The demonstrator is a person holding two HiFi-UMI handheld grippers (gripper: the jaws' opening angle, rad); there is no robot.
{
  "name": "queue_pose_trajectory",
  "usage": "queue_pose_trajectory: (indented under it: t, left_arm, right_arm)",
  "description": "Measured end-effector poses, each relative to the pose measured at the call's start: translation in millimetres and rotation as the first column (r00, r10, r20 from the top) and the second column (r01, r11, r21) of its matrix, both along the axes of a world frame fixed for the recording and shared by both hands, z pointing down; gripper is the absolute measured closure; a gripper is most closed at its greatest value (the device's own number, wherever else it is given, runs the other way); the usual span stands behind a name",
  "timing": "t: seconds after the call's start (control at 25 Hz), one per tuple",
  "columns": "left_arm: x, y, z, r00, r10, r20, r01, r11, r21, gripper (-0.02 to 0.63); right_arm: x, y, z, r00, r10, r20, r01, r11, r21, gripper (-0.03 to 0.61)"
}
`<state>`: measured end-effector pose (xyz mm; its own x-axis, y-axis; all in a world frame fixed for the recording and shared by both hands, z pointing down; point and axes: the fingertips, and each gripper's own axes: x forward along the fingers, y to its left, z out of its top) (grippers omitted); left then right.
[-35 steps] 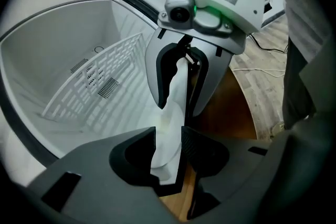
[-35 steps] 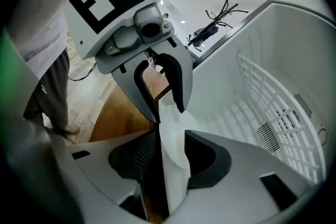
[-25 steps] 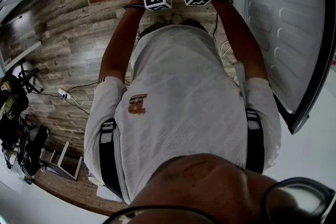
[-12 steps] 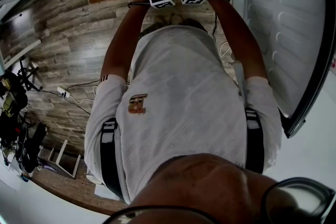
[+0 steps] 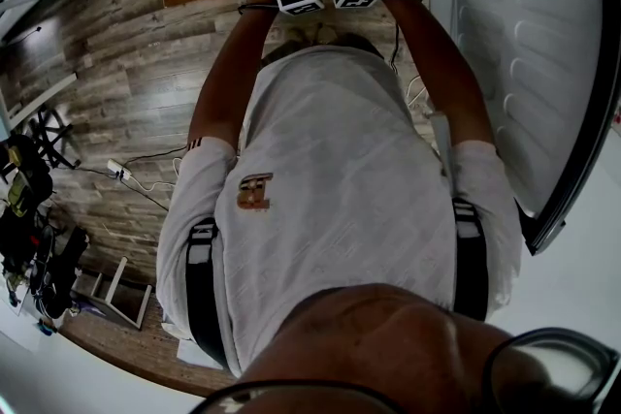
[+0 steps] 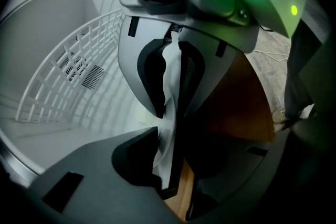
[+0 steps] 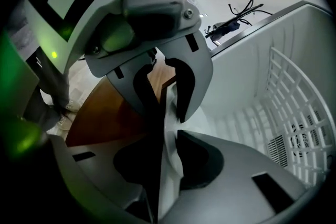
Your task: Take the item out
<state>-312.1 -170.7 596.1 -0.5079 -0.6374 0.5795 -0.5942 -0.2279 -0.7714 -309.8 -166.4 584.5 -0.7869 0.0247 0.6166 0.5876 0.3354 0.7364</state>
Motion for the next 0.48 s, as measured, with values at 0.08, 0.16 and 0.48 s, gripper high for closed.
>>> queue_pose_trajectory:
  t: [0.08, 0.16, 0.48]
  left_arm:
    - [0.5, -0.4, -3.0, 1.0, 0.002, 0.0, -0.002, 1.0, 0.013, 0.476]
    - [3.3, 0.1, -2.1, 1.0, 0.006, -0.003, -0.006, 1.0, 0.027, 0.485]
    - [14.7, 3.1, -13.8, 0.999, 0.031, 0.03, -0.033, 0.996, 0.078, 0.535]
  right_arm:
    - [0.6, -0.3, -2.5, 1.0, 0.004, 0.007, -0.004, 1.0, 0.005, 0.492]
    - [2.1, -0.4, -5.0, 1.0, 0.005, 0.019, -0.006, 1.0, 0.016, 0.495]
    - [16.8, 4.6, -6.6, 1.0, 0.0, 0.03, 0.0, 1.0, 0.016, 0.503]
